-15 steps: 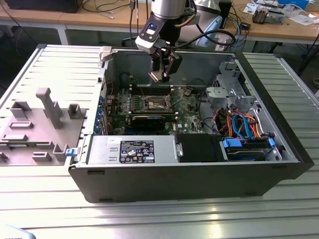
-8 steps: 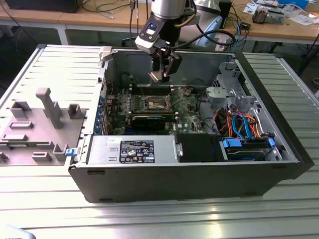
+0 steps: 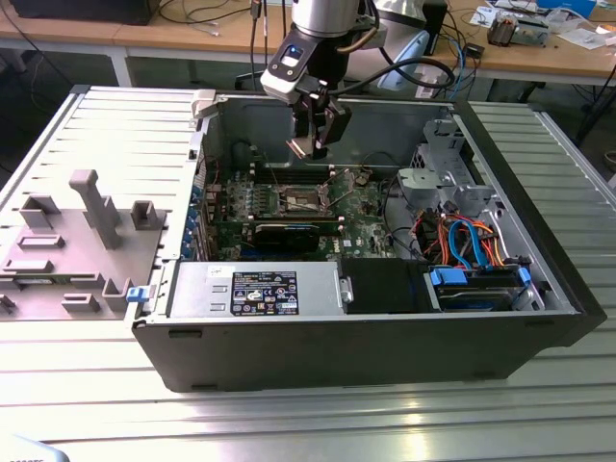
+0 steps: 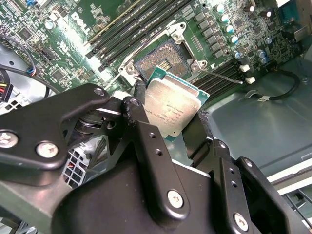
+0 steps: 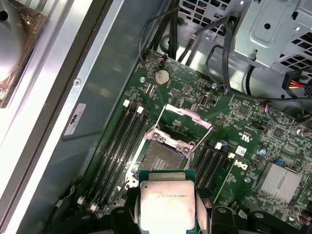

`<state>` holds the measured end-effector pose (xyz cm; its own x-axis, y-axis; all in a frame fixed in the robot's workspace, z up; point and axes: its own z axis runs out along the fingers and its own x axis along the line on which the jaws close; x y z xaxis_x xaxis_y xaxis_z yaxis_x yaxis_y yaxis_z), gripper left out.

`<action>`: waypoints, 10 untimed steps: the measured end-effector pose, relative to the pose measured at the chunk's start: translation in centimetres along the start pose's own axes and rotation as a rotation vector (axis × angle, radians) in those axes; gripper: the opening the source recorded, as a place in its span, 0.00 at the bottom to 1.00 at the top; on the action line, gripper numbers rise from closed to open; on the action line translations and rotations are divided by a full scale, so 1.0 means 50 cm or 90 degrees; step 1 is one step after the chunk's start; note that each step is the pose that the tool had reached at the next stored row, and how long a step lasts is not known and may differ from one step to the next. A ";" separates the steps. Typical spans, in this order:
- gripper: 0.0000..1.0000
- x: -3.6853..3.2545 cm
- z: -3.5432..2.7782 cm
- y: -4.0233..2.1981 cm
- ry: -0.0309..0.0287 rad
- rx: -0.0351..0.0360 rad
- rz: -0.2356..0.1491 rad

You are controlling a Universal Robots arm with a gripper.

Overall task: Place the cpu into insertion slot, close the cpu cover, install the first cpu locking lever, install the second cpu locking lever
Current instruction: 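Place the cpu into insertion slot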

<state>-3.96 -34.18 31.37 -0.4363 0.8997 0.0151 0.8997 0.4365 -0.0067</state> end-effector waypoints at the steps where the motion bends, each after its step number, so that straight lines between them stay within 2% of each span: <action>1: 0.55 0.000 0.000 0.000 0.0000 0.0000 0.001; 10: 0.55 0.000 0.000 0.000 0.0001 -0.0001 0.008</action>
<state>-3.96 -34.18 31.35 -0.4243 0.9054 0.0151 0.9054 0.4245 -0.0067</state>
